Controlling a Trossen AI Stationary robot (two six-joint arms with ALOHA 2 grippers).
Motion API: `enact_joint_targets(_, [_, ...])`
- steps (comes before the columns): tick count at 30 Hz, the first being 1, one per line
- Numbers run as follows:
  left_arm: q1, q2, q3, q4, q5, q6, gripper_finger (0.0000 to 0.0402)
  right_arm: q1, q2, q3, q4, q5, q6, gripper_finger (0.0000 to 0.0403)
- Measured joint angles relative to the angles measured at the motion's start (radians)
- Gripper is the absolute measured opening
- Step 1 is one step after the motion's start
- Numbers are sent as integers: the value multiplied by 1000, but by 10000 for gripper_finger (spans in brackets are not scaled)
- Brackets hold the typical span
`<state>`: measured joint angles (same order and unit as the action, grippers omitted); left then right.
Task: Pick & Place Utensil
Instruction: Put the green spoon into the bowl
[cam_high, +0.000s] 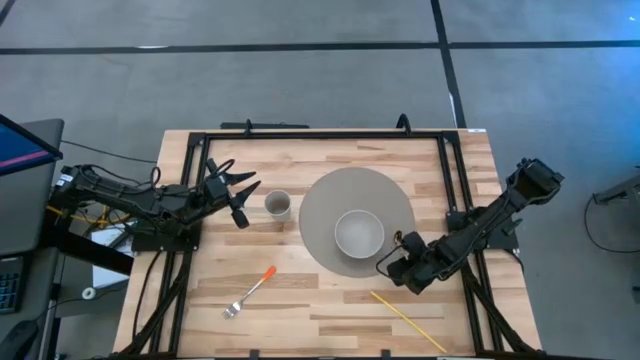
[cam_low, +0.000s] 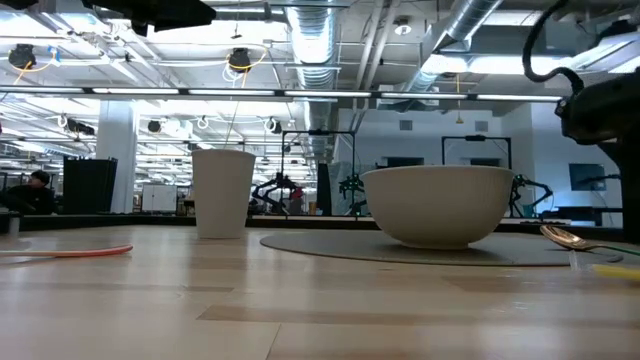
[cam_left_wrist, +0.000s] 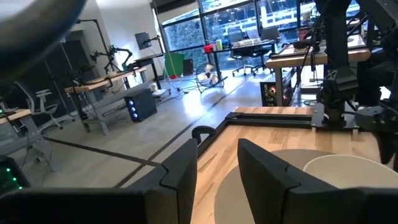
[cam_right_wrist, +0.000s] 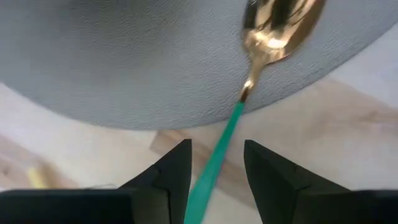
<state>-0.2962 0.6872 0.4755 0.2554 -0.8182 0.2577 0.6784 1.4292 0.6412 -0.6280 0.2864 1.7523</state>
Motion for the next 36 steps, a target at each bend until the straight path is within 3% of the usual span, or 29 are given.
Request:
enact_joint_targets(6, [0, 0, 0, 0, 0, 0, 118, 8, 26, -62, 68, 25, -17, 137])
enact_joint_targets(14, [0, 0, 0, 0, 0, 0, 118, 10, 108, -7, 21, 47, -101, 97])
enact_joint_targets(20, [0, 0, 0, 0, 0, 0, 118, -26, 86, -4, -7, -9, -137, 15])
enact_joint_targets(25, [0, 0, 0, 9, 0, 0, 118, -66, 47, 10, -32, -146, -101, 17])
enact_joint_targets(28, [0, 0, 0, 15, 0, 0, 118, -79, 14, 62, -121, -258, -109, 10])
enact_joint_targets(36, [0, 0, 0, 32, 1, 0, 118, -118, -90, 347, -368, -253, -159, 8])
